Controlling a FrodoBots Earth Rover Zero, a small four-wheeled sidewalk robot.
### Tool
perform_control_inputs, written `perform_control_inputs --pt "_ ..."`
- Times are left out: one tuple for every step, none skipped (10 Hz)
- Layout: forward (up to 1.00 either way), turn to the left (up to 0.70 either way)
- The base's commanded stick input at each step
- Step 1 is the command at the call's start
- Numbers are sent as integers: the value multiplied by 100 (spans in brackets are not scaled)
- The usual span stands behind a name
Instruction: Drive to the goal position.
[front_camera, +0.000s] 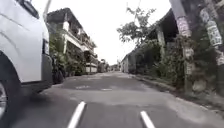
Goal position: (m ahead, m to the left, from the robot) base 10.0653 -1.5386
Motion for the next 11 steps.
perform_control_inputs --pt "70 0" --pt "70 0" --pt "70 -35" --pt "70 -35" --pt "70 -33" --pt "70 -22" --pt "70 0" --pt "70 0" --pt "70 0" --pt "70 0" --pt "70 0"
